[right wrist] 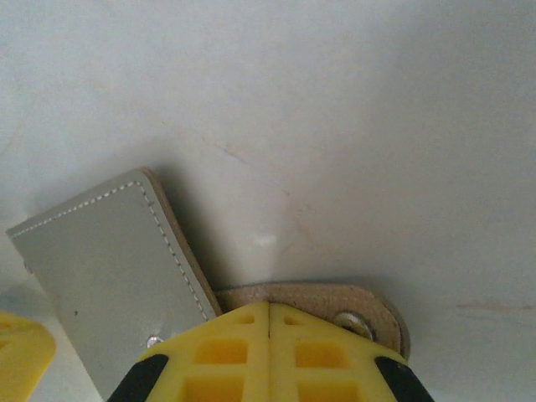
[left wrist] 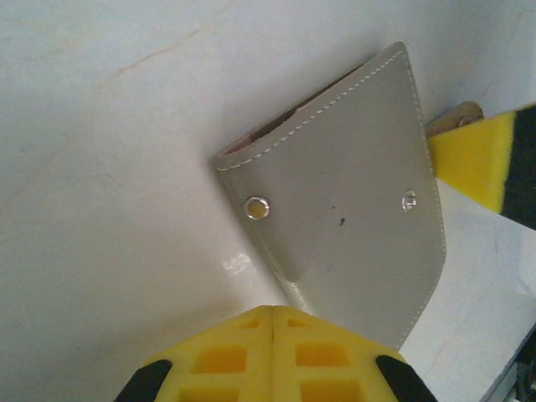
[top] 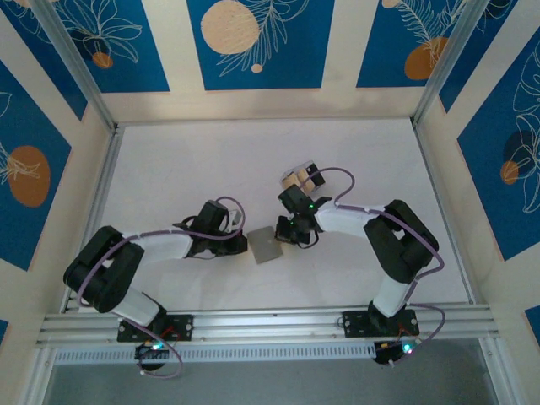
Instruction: Put the credit cards into the card holder
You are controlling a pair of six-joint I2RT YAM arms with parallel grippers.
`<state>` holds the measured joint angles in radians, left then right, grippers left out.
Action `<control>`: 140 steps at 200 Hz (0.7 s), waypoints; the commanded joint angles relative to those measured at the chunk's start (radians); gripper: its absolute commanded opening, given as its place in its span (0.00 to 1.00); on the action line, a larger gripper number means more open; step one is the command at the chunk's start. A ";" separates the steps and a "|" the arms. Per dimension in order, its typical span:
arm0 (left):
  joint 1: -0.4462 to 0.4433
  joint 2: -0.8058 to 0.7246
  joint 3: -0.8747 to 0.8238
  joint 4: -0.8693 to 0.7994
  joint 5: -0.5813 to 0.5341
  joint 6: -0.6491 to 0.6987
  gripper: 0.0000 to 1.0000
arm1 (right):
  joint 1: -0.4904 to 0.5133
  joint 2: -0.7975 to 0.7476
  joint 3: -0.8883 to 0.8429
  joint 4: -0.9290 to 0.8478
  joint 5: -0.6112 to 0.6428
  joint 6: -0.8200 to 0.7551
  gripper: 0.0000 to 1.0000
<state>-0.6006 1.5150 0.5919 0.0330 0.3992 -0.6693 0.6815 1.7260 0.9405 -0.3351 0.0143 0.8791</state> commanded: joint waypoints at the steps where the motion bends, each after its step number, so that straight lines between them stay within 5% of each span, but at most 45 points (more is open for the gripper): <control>1: -0.006 0.038 0.012 -0.013 -0.010 0.031 0.00 | -0.011 -0.033 -0.010 0.010 -0.076 -0.013 0.00; 140: -0.065 0.155 0.053 0.062 -0.020 0.003 0.00 | -0.014 -0.088 -0.022 0.103 -0.265 -0.025 0.00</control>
<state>-0.6178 1.5932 0.6327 0.0357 0.3962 -0.6712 0.6647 1.7046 0.9295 -0.2890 -0.1413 0.8459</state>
